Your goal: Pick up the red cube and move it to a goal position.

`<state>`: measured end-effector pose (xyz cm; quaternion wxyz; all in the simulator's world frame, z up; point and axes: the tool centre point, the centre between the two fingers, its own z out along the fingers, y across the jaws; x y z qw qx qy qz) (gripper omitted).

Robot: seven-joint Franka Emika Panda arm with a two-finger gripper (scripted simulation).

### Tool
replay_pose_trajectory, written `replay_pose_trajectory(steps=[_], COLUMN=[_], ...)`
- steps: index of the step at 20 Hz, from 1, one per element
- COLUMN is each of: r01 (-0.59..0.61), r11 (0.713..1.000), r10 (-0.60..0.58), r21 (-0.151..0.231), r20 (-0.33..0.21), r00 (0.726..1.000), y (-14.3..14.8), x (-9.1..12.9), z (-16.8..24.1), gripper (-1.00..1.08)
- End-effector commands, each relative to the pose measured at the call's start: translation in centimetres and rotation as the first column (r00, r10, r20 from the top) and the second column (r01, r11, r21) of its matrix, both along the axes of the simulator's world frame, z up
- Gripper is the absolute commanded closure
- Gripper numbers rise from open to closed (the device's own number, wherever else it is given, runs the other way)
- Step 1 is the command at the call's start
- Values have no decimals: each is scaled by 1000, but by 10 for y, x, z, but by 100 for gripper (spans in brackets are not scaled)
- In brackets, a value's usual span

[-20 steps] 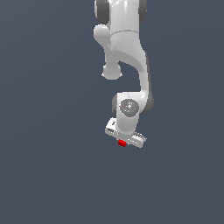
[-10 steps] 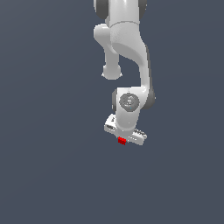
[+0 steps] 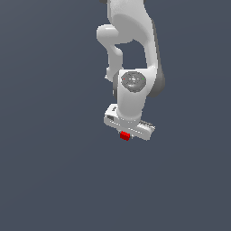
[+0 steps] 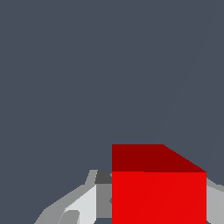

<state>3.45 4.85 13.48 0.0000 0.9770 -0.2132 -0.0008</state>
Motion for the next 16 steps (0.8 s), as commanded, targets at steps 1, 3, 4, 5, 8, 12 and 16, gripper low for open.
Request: replay_pose_trajectory(steps=[1,3,4,5,8,12,16], r01=[0,0,1,1,1,1,1], r11=[1000,1000,1000,1000,1000,1000,1000], r10=[0,0,-1,-1,-1,-1,-1], r21=[0,0,0,0,0,0,0], r20=[1,1,1,1,1,1,1], r00=[1000,1000,1000,1000,1000,1000,1000], y=[-3,-6,-7,-9,-12,-17,-22], x=[-1,-2,-3,-3,-4,-6,-6], z=[31,56,68,81,118,165,211], gripper=[108,108,108,108,108,108,108])
